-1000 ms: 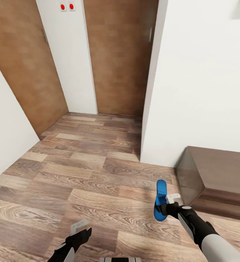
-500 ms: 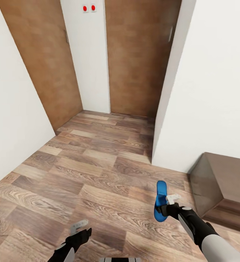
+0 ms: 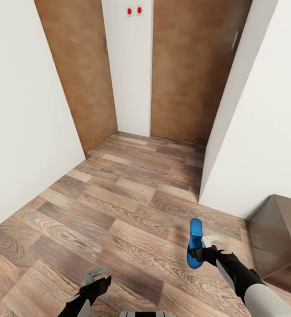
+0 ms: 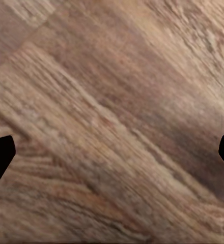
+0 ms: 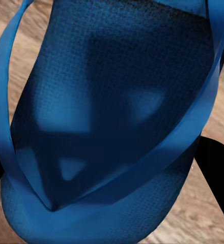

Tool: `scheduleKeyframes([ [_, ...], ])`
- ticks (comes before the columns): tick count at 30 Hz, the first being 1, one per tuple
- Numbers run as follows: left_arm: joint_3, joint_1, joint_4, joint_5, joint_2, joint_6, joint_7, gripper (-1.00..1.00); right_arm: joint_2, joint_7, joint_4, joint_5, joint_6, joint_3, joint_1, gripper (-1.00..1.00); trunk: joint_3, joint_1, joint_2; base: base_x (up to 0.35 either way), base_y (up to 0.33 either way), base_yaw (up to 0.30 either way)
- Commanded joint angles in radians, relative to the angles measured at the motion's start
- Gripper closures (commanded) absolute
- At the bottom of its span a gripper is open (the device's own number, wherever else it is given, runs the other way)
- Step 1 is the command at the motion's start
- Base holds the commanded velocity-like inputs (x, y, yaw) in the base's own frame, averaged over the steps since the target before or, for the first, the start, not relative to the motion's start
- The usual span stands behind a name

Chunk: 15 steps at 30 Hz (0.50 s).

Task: In the bedroom, move the book from the bed onto either nightstand, and place the two sandals side by side next to the bed.

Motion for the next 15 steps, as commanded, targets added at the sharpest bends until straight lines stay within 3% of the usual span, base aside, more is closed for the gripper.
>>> scheduleKeyframes([
  [1, 0.0, 0.0, 0.0, 0.0, 0.0, 0.0, 0.0, -1.0, 0.0, 0.0, 0.0, -0.001, 0.0, 0.0, 0.0, 1.0, 0.0, 0.0, 0.0, 0.0, 0.0, 0.279],
  [15, 0.0, 0.0, 0.0, 0.0, 0.0, 0.0, 0.0, -1.0, 0.0, 0.0, 0.0, -0.001, 0.0, 0.0, 0.0, 1.0, 0.0, 0.0, 0.0, 0.0, 0.0, 0.281],
])
